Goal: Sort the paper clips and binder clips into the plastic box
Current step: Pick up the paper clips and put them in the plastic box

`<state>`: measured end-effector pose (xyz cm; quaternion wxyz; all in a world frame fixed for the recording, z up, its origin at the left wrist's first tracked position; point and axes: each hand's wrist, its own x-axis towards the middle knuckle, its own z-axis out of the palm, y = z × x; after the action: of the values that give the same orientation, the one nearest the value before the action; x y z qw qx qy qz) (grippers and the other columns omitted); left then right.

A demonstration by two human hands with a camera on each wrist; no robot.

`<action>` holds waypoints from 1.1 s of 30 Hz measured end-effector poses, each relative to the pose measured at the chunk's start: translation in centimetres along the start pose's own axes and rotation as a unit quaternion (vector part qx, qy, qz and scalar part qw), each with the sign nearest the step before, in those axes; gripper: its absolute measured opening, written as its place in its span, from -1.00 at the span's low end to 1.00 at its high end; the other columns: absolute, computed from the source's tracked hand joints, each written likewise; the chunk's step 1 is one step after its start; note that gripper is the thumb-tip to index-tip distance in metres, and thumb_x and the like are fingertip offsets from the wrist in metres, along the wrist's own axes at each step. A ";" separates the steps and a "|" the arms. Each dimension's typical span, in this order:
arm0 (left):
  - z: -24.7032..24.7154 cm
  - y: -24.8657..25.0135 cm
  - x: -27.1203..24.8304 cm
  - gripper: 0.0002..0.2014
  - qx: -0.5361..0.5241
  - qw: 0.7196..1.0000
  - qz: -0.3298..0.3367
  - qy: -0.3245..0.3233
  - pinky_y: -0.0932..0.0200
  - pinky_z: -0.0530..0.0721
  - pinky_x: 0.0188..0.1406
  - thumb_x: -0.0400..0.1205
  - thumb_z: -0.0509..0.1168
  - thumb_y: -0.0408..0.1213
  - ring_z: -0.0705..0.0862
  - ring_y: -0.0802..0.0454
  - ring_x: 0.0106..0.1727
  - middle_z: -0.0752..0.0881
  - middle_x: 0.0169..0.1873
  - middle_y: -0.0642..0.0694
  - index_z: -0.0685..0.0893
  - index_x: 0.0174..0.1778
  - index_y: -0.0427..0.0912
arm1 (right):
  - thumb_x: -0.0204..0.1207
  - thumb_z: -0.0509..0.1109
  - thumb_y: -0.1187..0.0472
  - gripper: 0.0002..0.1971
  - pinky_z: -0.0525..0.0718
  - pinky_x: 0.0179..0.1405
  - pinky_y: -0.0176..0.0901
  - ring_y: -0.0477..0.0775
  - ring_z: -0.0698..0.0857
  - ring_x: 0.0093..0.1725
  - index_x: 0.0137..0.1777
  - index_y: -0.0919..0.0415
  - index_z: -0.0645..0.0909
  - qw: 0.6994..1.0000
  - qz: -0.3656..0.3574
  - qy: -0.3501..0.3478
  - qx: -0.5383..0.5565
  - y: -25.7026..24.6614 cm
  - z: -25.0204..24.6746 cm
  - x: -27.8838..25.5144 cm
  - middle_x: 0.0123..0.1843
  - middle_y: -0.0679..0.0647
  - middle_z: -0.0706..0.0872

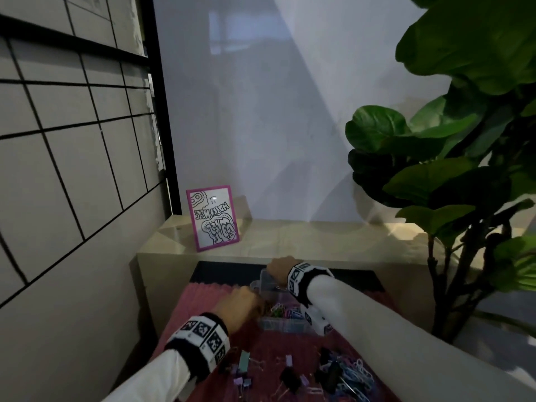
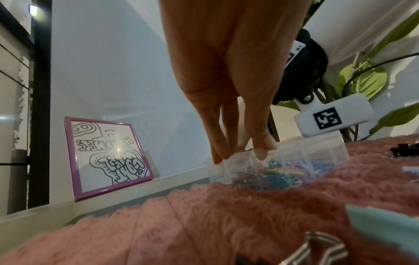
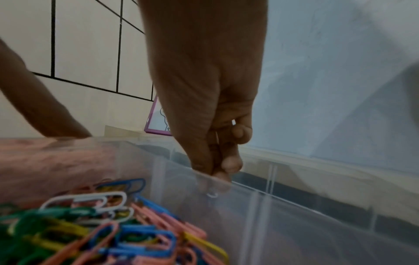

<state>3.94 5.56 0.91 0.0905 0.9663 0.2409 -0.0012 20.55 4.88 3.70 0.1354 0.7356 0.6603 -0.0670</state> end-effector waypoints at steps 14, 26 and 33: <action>-0.4 3.6 -2.6 -0.76 0.077 0.995 0.048 0.047 -0.13 0.68 -0.08 0.62 0.10 -0.44 0.70 -0.26 0.03 0.68 0.10 -0.23 0.56 0.14 -0.19 | 0.49 0.34 0.15 -0.90 0.46 -0.20 -0.11 0.17 0.61 -0.01 -0.16 0.13 0.48 0.991 -0.014 0.105 0.083 4.2 -0.2 -7.0 -0.01 0.19 0.69; -0.2 2.4 -5.7 -0.85 0.034 0.998 0.056 0.019 0.10 0.61 -0.18 0.59 0.19 -0.33 0.73 -0.09 -0.12 0.76 -0.10 -0.12 0.67 -0.08 -0.10 | 0.43 0.32 0.41 -0.88 0.64 -0.11 -0.06 0.15 0.71 -0.14 -0.13 0.28 0.67 0.982 -0.086 0.115 0.124 0.4 4.3 -12.1 -0.14 0.19 0.77; -1.1 3.9 -7.8 -0.74 -0.036 0.991 0.072 0.111 0.24 0.60 -0.02 0.64 0.19 -0.35 0.73 0.01 0.03 0.77 0.05 -0.12 0.66 0.21 -0.14 | 0.49 0.27 0.42 -0.84 0.52 -0.24 -0.24 -0.06 0.61 -0.31 -0.06 0.27 0.67 0.962 -0.122 0.170 0.173 0.4 4.5 -15.8 -0.30 -0.03 0.66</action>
<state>-1.21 -1.29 2.99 0.0976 0.9715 0.1789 0.1211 19.41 -11.54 3.83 -0.1176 0.6620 0.7369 -0.0700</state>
